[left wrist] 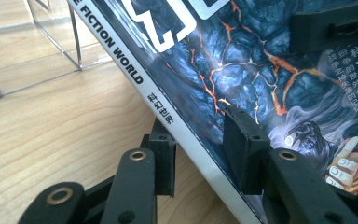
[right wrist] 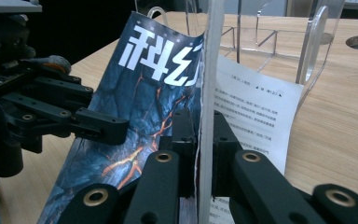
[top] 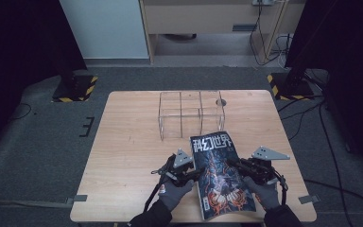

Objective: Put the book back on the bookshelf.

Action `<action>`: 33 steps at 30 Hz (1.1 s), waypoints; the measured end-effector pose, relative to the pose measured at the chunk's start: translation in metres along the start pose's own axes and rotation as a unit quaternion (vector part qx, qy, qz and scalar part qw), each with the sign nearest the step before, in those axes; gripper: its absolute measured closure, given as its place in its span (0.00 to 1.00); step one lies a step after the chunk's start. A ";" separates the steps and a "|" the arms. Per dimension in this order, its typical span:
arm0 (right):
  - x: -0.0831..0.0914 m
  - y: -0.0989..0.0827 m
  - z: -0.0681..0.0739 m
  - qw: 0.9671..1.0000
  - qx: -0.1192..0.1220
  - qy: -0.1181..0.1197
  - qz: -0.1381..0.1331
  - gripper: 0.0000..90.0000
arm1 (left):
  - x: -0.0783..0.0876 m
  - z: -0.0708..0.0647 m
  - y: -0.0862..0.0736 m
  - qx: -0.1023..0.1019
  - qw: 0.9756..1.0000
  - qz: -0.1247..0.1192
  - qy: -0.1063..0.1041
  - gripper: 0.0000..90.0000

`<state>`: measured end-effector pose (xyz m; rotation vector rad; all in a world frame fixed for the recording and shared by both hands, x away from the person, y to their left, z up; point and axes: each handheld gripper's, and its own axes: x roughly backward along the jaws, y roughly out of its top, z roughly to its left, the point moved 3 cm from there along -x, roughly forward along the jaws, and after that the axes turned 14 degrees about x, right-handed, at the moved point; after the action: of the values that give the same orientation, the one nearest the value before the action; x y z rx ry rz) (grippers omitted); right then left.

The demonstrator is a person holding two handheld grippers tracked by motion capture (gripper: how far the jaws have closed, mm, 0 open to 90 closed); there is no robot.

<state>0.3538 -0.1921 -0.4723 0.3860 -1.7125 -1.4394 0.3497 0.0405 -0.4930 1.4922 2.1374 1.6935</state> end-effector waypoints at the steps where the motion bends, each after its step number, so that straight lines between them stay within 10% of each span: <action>1: 0.000 0.000 0.000 1.000 -0.001 -0.001 -0.001 0.93 | 0.002 0.000 0.002 -0.003 1.000 -0.001 0.000 0.73; 18: -0.003 0.006 -0.007 1.000 -0.002 -0.005 0.005 0.91 | 0.027 -0.010 0.026 -0.046 0.998 -0.036 -0.004 0.80; 33: -0.004 0.037 -0.006 0.998 0.033 -0.016 -0.049 0.93 | 0.057 -0.015 0.052 -0.067 0.992 -0.102 -0.022 0.87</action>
<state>0.3712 -0.1824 -0.4396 0.4904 -1.7924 -1.4683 0.3446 0.0655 -0.4183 1.2197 2.0301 1.6788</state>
